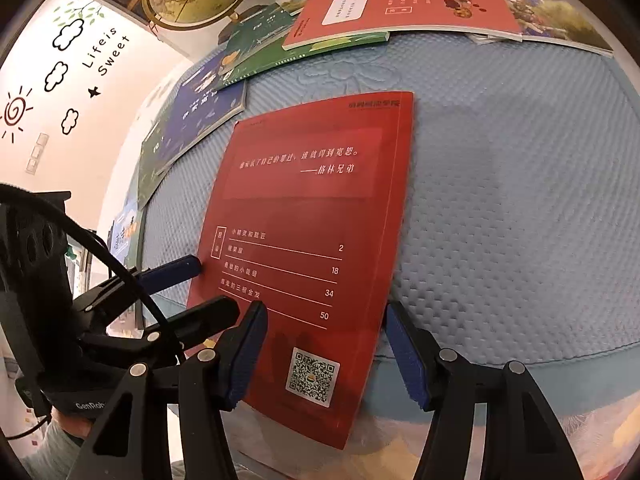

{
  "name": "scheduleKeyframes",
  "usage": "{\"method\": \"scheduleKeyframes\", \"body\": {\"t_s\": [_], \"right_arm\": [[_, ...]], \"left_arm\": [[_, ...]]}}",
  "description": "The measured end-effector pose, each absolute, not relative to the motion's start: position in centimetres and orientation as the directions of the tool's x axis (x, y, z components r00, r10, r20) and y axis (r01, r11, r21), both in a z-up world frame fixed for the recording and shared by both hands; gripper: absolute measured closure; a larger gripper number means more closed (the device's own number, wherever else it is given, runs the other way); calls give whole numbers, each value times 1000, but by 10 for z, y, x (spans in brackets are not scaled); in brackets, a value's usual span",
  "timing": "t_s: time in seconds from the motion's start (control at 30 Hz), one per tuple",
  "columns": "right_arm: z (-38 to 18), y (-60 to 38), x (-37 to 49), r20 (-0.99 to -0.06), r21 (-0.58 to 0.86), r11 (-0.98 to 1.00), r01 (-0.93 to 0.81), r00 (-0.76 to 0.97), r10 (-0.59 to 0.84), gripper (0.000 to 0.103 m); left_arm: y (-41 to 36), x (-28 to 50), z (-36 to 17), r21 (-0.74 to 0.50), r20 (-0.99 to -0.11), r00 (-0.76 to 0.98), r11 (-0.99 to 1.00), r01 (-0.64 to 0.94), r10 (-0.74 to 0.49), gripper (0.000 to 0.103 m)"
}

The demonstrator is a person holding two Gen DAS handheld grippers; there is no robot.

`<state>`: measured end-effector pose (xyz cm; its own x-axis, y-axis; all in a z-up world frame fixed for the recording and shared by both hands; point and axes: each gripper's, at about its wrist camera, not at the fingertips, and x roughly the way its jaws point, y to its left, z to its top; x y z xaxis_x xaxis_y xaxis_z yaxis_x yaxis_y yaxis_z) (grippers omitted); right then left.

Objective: Organize books

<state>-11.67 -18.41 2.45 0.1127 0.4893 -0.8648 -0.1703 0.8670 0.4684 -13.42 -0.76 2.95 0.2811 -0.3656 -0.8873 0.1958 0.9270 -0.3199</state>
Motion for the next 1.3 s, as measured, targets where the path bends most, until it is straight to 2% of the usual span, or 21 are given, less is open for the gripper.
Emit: {"method": "scheduleKeyframes", "body": {"t_s": [0.07,0.2,0.27,0.4,0.57,0.7,0.83,0.93,1.1,1.23,1.3], "right_arm": [[24,-192,-115,-826,541,829,-139,98,556,43],[26,-215,-112,-661,744,668,-36,107,743,43],[29,-216,-108,-617,782,623,-18,123,777,43],[26,-204,-103,-698,708,706,-30,125,705,47],[13,-196,-99,-800,587,808,-40,122,587,61],[10,-189,-99,-823,550,834,-52,139,551,61],[12,-186,-97,-832,534,845,-45,154,534,61],[17,-205,-98,-761,638,770,12,167,627,61],[42,-215,-99,-477,876,481,37,218,851,61],[45,-191,-94,-398,917,397,48,202,895,61],[55,-178,-95,-390,919,393,26,203,898,61]], "left_arm": [[-8,-135,29,-347,-876,276,915,204,-394,26],[-3,-133,28,-481,-821,223,847,225,-525,26],[-1,-134,29,-502,-810,215,835,226,-545,26],[20,-137,36,-491,-813,247,849,196,-527,26],[51,-132,32,-450,-841,261,881,147,-473,26],[55,-126,13,-503,-830,198,853,137,-522,26],[52,-125,12,-507,-825,196,847,157,-530,24],[54,-124,11,-518,-818,187,838,172,-544,24],[67,-121,7,-603,-766,168,784,150,-621,24],[84,-122,11,-636,-742,165,760,133,-650,24],[97,-127,22,-624,-743,200,769,139,-639,24]]}}
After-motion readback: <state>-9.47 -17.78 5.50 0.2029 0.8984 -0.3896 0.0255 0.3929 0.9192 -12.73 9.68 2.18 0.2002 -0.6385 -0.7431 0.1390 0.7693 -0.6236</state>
